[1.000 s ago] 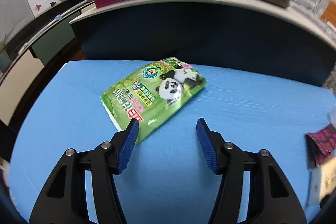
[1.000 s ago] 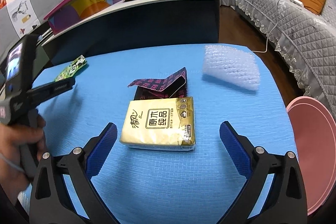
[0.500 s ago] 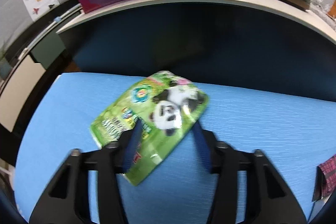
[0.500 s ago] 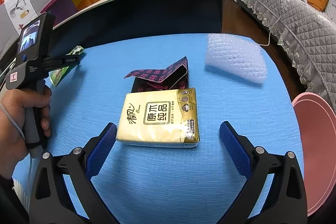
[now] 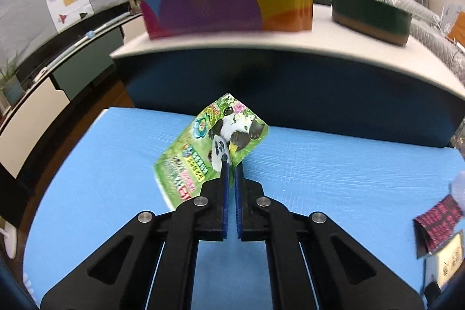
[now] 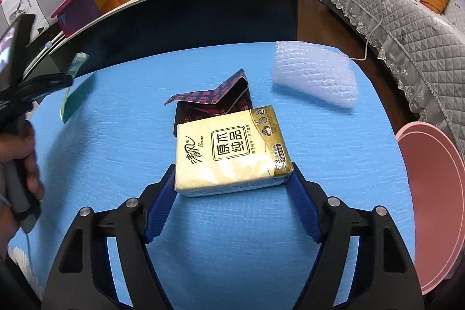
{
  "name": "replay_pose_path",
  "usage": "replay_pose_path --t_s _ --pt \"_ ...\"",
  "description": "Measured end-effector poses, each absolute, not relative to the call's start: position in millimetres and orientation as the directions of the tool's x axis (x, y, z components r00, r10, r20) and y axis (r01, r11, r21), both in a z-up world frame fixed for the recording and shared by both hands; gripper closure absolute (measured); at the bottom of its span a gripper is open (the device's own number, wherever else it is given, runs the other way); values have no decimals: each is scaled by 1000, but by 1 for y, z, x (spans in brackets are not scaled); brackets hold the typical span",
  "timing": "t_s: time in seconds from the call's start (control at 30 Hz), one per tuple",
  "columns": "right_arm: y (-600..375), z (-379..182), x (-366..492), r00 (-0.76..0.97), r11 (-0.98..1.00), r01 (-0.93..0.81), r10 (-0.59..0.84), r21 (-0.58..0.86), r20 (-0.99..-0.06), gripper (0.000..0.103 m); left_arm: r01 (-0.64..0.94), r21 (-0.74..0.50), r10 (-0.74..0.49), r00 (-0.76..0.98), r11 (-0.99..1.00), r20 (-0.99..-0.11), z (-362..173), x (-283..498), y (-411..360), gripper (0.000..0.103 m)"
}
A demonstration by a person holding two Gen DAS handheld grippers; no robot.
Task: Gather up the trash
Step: 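Grasp the green packet with the left tool while the right tool grasps the tissue pack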
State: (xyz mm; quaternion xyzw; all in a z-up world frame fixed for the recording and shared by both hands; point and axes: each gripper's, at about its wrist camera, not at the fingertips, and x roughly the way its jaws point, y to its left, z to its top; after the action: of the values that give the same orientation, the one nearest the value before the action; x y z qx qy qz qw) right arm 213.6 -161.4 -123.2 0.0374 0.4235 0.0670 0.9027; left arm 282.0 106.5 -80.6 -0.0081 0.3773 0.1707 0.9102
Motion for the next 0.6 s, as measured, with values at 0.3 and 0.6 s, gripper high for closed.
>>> replay_pose_path --t_s 0.3,0.6 --pt "-172 -108 192 670 990 -59 137 131 -730 31 -308 18 242 707 951 -664 -41 238 115 103" --pt "-184 -83 162 720 992 -52 116 114 -684 31 -276 -70 166 743 959 -648 -21 192 117 103"
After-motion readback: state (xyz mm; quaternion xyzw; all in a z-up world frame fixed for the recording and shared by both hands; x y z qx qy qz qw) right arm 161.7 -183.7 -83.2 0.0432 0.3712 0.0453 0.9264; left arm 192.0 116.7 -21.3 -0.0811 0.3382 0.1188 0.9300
